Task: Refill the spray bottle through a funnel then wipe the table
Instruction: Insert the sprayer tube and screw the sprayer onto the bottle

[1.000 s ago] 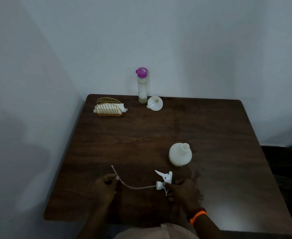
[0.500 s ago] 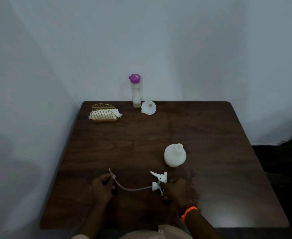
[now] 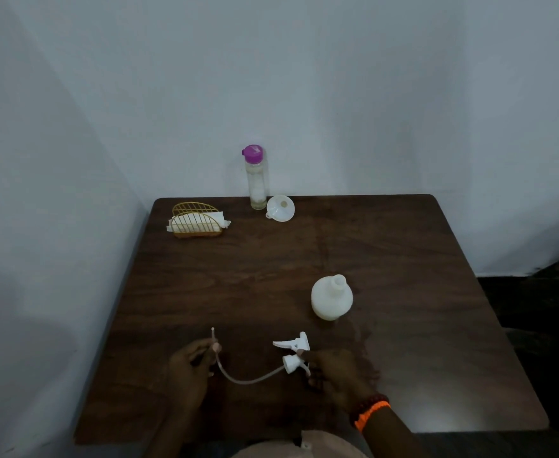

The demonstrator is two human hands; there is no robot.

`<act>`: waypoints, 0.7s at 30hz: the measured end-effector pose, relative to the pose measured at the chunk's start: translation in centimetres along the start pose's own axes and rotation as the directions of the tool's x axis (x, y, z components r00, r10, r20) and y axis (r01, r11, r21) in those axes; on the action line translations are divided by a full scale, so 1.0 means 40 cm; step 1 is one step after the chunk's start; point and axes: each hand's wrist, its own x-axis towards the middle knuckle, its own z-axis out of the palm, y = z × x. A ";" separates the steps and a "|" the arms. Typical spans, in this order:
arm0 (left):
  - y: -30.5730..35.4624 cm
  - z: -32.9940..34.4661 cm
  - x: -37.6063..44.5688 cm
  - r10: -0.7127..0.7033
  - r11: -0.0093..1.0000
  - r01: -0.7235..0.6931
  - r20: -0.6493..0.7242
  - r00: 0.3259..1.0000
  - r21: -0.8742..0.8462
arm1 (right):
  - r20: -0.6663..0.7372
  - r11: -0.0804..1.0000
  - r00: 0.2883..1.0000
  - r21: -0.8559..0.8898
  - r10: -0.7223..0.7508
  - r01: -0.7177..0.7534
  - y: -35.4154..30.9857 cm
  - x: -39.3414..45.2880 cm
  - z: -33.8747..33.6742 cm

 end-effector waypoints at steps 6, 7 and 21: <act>0.038 0.016 -0.013 -0.023 0.987 0.032 0.058 0.998 -0.158 | 0.092 0.980 0.994 0.196 -0.063 0.044 -0.017 -0.136 -0.114; 0.058 0.030 -0.021 -0.024 0.978 0.037 0.065 0.998 -0.207 | 0.081 0.971 0.993 0.231 -0.080 0.059 -0.018 -0.159 -0.139; 0.339 0.288 -0.056 0.059 0.931 0.141 0.522 0.851 -0.335 | -0.326 0.873 0.869 0.197 -0.371 0.446 -0.159 -0.375 -0.406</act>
